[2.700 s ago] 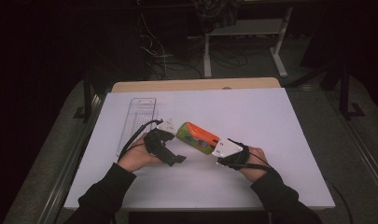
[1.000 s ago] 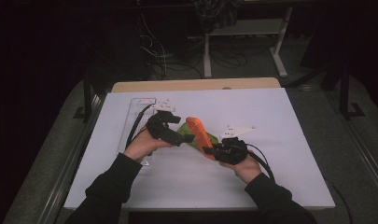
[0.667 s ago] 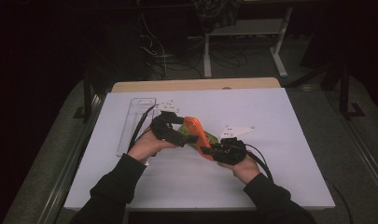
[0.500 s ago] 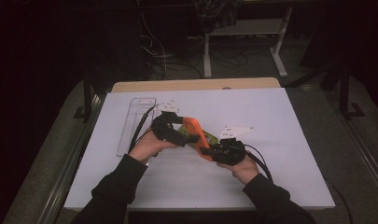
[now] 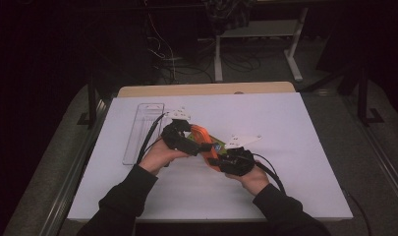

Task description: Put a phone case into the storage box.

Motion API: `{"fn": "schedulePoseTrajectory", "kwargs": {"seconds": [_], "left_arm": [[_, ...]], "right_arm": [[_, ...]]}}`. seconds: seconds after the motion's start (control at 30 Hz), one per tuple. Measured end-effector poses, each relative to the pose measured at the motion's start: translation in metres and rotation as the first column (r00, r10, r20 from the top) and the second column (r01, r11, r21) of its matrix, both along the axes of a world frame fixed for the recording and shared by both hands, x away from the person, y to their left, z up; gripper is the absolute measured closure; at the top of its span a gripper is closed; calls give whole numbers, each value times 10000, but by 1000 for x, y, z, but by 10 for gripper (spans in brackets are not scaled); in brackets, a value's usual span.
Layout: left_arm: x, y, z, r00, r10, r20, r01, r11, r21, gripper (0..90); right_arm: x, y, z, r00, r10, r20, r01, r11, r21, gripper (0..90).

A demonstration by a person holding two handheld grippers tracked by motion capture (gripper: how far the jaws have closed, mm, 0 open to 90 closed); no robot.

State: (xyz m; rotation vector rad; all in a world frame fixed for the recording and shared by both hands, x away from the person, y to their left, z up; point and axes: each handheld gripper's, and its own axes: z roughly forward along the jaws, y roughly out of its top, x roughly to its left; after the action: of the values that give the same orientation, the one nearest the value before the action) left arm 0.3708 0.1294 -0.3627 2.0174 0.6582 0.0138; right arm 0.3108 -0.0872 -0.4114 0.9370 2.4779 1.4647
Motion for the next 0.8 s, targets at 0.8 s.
{"fn": "schedulePoseTrajectory", "kwargs": {"seconds": [0.8], "left_arm": [[-1, 1, 1, 9993, 379, 0, -378, 9968, -705, 145]], "right_arm": [[-2, 6, -5, 9998, -122, 141, 132, 9974, -706, 783]]}}
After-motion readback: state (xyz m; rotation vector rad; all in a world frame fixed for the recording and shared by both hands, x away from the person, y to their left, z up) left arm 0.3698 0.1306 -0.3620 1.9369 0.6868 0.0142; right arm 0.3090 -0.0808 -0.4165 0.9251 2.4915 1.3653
